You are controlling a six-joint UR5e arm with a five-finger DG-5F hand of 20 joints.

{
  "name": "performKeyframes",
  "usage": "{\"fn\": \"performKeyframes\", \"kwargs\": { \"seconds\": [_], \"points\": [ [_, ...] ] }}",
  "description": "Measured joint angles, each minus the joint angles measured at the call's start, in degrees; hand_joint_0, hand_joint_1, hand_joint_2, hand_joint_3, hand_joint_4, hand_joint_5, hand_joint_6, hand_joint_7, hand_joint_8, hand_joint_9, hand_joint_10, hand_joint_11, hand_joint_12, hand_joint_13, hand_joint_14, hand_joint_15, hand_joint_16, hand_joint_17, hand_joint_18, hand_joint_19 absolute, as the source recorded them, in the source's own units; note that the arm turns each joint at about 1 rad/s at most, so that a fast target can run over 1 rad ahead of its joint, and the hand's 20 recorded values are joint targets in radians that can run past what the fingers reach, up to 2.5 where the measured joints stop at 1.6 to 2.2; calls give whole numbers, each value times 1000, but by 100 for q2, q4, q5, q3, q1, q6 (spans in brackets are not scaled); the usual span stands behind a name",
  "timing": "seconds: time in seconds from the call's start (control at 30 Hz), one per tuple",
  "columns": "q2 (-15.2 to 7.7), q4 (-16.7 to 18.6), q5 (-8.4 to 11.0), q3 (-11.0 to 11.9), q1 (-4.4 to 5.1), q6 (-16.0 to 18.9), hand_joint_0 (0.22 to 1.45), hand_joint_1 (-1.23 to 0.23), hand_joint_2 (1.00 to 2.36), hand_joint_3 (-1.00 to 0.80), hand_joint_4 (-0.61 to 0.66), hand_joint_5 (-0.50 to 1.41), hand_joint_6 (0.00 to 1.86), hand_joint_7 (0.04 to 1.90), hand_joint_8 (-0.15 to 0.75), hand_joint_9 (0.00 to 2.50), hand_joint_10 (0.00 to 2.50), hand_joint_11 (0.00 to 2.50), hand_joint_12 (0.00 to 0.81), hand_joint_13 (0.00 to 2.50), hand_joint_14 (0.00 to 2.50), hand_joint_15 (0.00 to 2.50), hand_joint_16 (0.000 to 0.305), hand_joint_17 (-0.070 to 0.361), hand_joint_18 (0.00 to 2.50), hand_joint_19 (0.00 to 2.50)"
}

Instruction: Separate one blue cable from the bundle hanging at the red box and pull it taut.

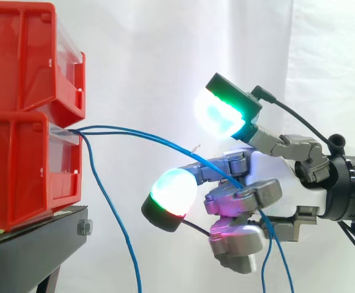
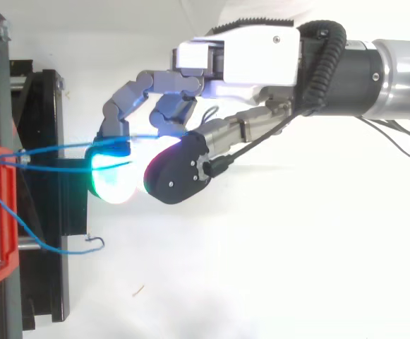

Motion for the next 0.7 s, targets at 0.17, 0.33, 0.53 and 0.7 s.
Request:
{"fn": "performKeyframes", "kwargs": {
  "seconds": [0.17, 0.33, 0.53, 0.7],
  "points": [
    [0, 6, -1, -3, 13, -47, 428, -489, 1000, -500, 234, -181, 794, 818, 408, 621, 2500, 1065, 427, 900, 1675, 990, 50, 113, 1157, 1591],
    [1, 36, -2, -2, 22, -79, 433, -496, 1000, -500, 236, -179, 795, 817, 407, 587, 2500, 1156, 428, 812, 2241, 938, 51, 115, 1155, 1614],
    [6, 33, -14, -3, -11, -67, 439, -501, 1000, -500, 234, -178, 794, 819, 403, 562, 2500, 1156, 426, 756, 2500, 924, 51, 115, 1151, 1589],
    [15, 17, -28, -1, -82, -29, 444, -509, 1000, -500, 234, -176, 795, 820, 398, 485, 2500, 1191, 427, 716, 2500, 964, 52, 116, 1124, 1562]
  ]
}}
